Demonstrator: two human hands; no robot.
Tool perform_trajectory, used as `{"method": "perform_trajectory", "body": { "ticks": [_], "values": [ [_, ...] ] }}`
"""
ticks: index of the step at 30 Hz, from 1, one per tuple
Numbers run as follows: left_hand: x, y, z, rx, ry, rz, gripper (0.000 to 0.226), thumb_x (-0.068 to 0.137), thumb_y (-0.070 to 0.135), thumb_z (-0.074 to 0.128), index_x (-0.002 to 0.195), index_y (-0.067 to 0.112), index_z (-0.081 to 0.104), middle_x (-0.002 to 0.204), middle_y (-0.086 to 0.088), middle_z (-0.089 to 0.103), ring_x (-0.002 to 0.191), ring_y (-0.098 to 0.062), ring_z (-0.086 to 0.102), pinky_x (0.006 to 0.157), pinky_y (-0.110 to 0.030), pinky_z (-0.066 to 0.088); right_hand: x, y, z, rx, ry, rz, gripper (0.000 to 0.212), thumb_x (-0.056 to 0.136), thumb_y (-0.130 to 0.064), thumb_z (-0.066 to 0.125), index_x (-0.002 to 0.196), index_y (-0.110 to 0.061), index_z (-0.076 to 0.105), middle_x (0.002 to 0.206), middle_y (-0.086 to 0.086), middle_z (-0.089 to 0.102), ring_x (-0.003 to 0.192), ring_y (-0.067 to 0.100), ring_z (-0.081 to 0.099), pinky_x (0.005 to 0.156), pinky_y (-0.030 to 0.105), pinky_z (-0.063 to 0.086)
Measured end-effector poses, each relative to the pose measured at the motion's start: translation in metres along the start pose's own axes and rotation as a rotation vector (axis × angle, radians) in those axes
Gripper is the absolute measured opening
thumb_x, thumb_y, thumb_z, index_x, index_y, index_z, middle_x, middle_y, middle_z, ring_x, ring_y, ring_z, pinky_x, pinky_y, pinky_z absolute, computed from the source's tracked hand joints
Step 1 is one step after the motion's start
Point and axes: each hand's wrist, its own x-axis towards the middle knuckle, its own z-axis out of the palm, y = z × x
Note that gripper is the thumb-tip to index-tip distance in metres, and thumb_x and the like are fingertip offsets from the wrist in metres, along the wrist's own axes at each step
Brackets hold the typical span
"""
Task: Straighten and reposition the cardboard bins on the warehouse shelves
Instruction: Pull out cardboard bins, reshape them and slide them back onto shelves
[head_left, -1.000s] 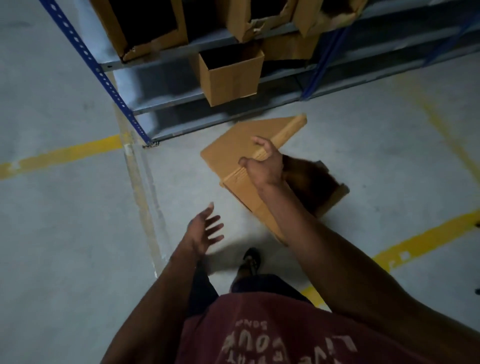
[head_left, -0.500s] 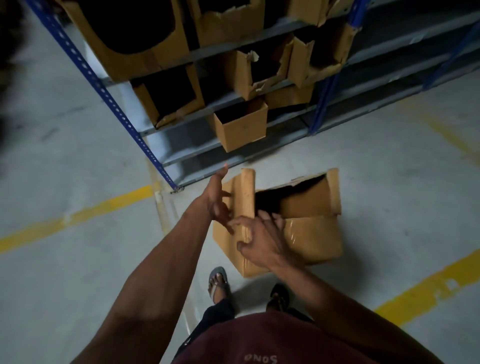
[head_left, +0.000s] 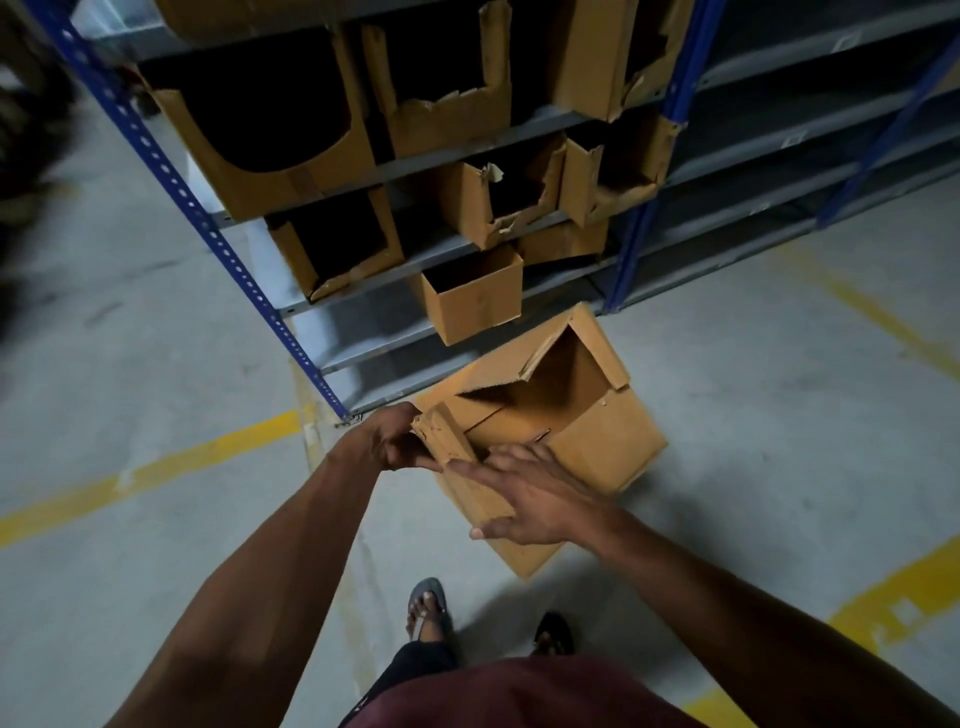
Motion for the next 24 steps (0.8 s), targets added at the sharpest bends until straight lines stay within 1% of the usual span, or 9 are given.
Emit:
{"method": "perform_trajectory", "body": {
  "ticks": [4,7,9,11,14,17,19,21,24],
  "values": [
    [-0.019,0.0,-0.004,0.092,0.145,0.175,0.016,0.099,0.0,0.054,0.105,-0.003,0.068,0.083,-0.021,0.074,0.067,-0.034,0.075,0.054,-0.045,0.064,-0.008,0.035,-0.04,0.127,0.305,0.231,0.075,0.093,-0.079,0.04,0.158,-0.047,0.024,0.159,-0.007,0.041,0.149,0.021,0.032,0.12,0.049,0.029],
    [-0.028,-0.013,-0.017,0.142,0.274,0.301,0.037,0.088,-0.009,0.053,0.115,0.008,0.072,0.085,-0.018,0.073,0.058,-0.027,0.071,0.046,-0.036,0.057,-0.011,0.086,-0.063,0.176,0.77,0.346,0.053,0.103,-0.064,0.039,0.139,-0.03,0.059,0.137,-0.003,0.064,0.13,0.022,0.054,0.111,0.045,0.04],
    [-0.031,-0.024,-0.028,0.148,0.275,0.365,0.058,0.079,-0.005,0.053,0.124,0.027,0.071,0.091,-0.019,0.079,0.07,-0.04,0.076,0.06,-0.047,0.06,-0.013,0.119,-0.077,0.228,0.88,0.513,0.046,0.103,-0.057,0.05,0.134,-0.025,0.062,0.13,0.0,0.068,0.122,0.023,0.06,0.107,0.043,0.044],
    [-0.035,-0.032,-0.037,0.127,0.248,0.428,0.072,0.071,0.001,0.053,0.131,0.038,0.066,0.104,-0.019,0.08,0.087,-0.05,0.076,0.075,-0.06,0.058,-0.012,0.135,-0.083,0.461,0.657,0.733,0.058,0.094,-0.06,0.063,0.139,-0.022,0.059,0.136,0.007,0.065,0.124,0.028,0.06,0.106,0.042,0.044],
    [-0.041,-0.04,-0.039,0.134,0.298,0.491,0.074,0.081,-0.011,0.055,0.136,0.039,0.061,0.115,-0.006,0.08,0.099,-0.035,0.078,0.086,-0.058,0.063,0.002,0.139,-0.058,0.807,0.237,0.854,0.092,0.078,-0.072,0.074,0.147,-0.014,0.054,0.144,0.01,0.06,0.129,0.03,0.06,0.106,0.042,0.048],
    [-0.039,-0.06,-0.039,0.075,0.364,0.484,0.075,0.086,-0.015,0.056,0.129,0.045,0.062,0.124,-0.004,0.077,0.108,-0.03,0.076,0.09,-0.058,0.063,0.019,0.124,-0.021,1.013,-0.001,0.794,0.05,0.088,-0.045,0.08,0.123,-0.01,0.071,0.105,0.001,0.078,0.093,0.02,0.074,0.078,0.031,0.057],
    [-0.036,-0.079,-0.039,0.074,0.403,0.5,0.074,0.081,-0.006,0.061,0.136,0.044,0.063,0.129,0.002,0.075,0.118,-0.027,0.072,0.092,-0.056,0.063,0.027,0.114,0.006,1.042,-0.02,0.743,0.014,0.094,-0.012,0.073,0.107,-0.009,0.077,0.09,0.0,0.079,0.082,0.018,0.073,0.072,0.031,0.06],
    [-0.034,-0.093,-0.041,0.078,0.459,0.502,0.074,0.084,-0.011,0.061,0.136,0.042,0.063,0.126,0.014,0.075,0.121,-0.016,0.07,0.092,-0.044,0.064,0.036,0.108,0.026,0.948,-0.001,0.726,0.023,0.089,0.005,0.066,0.092,-0.015,0.078,0.084,-0.001,0.078,0.084,0.022,0.074,0.077,0.037,0.061],
    [-0.025,-0.104,-0.056,0.074,0.518,0.499,0.07,0.085,-0.01,0.06,0.133,0.041,0.063,0.119,0.03,0.074,0.119,-0.001,0.068,0.093,-0.034,0.063,0.057,0.098,0.024,0.912,0.007,0.714,0.037,0.085,0.013,0.057,0.082,-0.02,0.073,0.075,-0.008,0.075,0.075,0.017,0.072,0.055,0.016,0.053]
  ]
}}
